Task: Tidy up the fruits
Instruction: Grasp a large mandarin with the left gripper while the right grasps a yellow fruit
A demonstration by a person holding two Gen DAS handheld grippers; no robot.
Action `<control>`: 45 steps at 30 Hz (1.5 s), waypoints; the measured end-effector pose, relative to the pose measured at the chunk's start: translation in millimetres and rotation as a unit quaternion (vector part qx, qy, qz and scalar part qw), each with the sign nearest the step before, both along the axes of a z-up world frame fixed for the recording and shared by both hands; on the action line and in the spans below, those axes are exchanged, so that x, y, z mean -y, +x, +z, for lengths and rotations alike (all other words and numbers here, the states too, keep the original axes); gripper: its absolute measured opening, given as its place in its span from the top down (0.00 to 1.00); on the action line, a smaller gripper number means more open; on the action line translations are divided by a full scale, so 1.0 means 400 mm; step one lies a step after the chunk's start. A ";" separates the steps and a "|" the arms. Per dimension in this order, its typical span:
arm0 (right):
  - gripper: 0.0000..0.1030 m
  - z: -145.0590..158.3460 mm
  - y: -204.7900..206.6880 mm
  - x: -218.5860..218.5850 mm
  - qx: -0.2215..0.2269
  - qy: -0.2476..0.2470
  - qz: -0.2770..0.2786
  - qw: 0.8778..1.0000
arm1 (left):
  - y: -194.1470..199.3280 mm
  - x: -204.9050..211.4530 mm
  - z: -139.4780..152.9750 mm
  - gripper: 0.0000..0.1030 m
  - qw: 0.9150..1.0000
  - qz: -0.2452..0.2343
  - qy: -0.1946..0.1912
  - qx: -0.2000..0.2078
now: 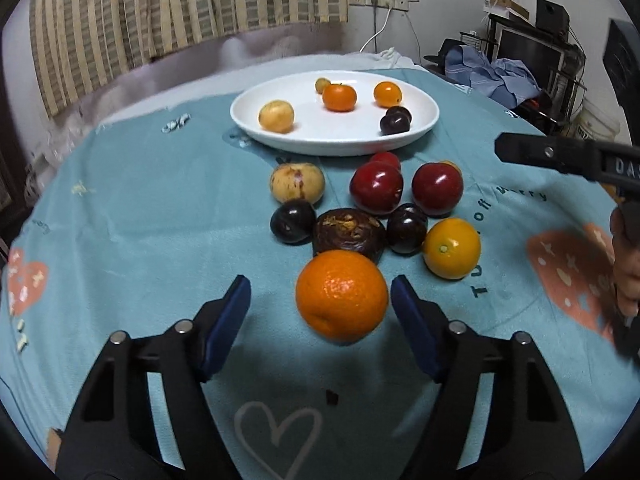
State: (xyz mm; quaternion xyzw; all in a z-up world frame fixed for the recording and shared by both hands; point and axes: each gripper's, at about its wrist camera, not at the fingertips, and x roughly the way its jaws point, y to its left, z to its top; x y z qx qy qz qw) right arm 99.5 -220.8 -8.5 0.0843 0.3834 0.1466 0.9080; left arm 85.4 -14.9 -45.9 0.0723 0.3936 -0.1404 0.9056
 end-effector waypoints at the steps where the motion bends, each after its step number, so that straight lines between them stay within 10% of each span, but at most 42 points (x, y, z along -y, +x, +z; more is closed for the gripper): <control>1: 0.38 0.000 0.002 -0.002 -0.001 0.000 0.001 1.000 | 0.002 -0.004 -0.003 0.29 1.000 0.002 -0.005 -0.004; 7: 0.38 -0.009 -0.004 -0.025 -0.005 -0.006 0.019 1.000 | 0.019 -0.008 -0.020 0.55 0.999 -0.026 -0.032 -0.035; 28: 0.38 -0.073 -0.038 -0.184 -0.021 -0.073 0.111 0.991 | 0.016 -0.056 -0.013 0.56 0.999 0.023 -0.015 -0.018; 35: 0.57 -0.079 -0.039 -0.201 -0.018 -0.071 0.130 0.989 | 0.019 -0.053 -0.016 0.56 1.000 0.021 -0.011 -0.021; 45: 0.59 -0.056 -0.051 -0.195 0.004 -0.061 0.125 0.990 | 0.005 -0.047 -0.004 0.56 1.000 0.023 -0.001 0.003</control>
